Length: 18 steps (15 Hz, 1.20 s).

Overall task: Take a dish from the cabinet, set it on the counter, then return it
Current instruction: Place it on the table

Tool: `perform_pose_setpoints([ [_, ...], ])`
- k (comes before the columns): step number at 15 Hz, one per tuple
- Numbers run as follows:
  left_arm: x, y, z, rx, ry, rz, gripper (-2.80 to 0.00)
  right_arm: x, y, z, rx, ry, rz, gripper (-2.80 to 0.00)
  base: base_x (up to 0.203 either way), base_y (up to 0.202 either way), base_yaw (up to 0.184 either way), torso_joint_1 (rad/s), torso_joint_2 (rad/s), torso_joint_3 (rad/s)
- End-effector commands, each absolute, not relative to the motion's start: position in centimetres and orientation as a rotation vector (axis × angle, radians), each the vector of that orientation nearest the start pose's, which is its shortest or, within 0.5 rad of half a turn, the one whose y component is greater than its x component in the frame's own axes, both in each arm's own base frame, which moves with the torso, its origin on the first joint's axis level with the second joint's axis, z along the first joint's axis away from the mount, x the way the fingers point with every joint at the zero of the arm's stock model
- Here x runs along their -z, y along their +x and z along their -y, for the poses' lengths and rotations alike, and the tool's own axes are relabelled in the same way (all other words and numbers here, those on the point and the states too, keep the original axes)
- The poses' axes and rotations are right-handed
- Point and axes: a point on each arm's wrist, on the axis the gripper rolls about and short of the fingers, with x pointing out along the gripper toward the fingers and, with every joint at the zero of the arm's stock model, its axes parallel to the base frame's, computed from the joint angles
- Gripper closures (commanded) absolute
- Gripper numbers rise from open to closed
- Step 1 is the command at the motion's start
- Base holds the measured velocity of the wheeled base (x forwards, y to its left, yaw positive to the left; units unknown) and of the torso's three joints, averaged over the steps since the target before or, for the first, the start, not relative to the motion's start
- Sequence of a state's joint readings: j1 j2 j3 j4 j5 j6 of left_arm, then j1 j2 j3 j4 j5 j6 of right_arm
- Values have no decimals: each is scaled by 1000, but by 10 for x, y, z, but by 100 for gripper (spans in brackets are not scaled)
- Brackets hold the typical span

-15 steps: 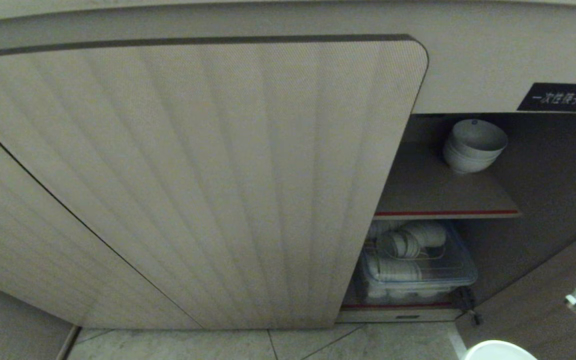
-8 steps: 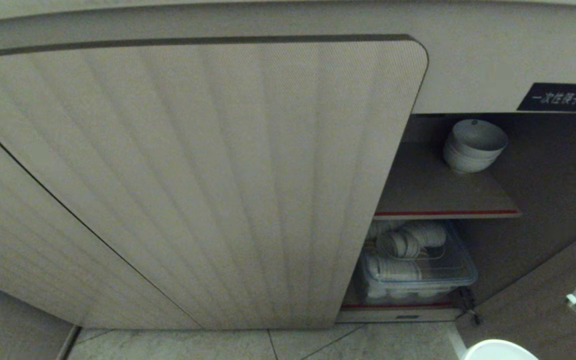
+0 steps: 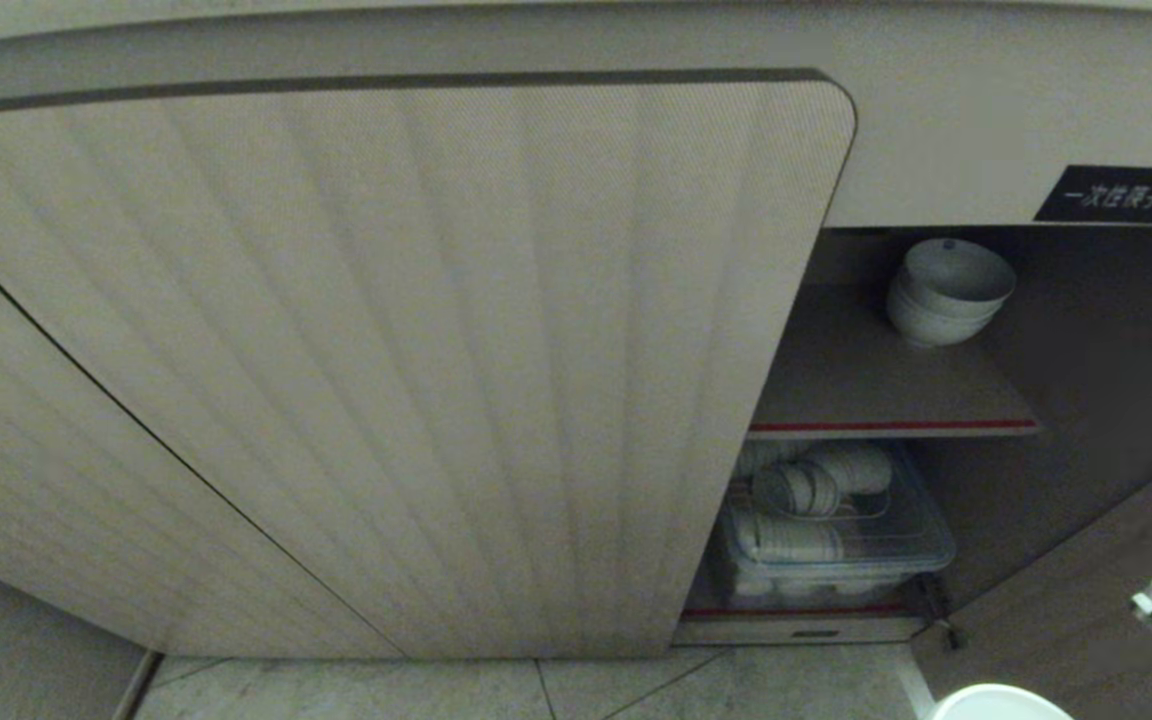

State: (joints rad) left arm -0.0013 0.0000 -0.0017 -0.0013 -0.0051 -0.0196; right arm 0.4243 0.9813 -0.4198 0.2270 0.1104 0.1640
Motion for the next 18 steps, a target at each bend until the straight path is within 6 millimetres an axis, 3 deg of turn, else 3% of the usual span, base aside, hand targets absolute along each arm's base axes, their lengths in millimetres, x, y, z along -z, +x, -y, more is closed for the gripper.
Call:
perform_pose_setpoints([
  [1,-76,-23,0,8,-20,3,0,-147,84,-41,-441,27,-831,0,0,0,0,0,0,0],
  [8,-76,-23,0,8,-20,3,0,-147,84,-41,-447,26,-830,0,0,0,0,24,-117,-129],
  [18,-76,-23,0,8,-20,3,0,-148,82,-45,-498,-5,-830,0,0,0,0,185,-480,-284],
])
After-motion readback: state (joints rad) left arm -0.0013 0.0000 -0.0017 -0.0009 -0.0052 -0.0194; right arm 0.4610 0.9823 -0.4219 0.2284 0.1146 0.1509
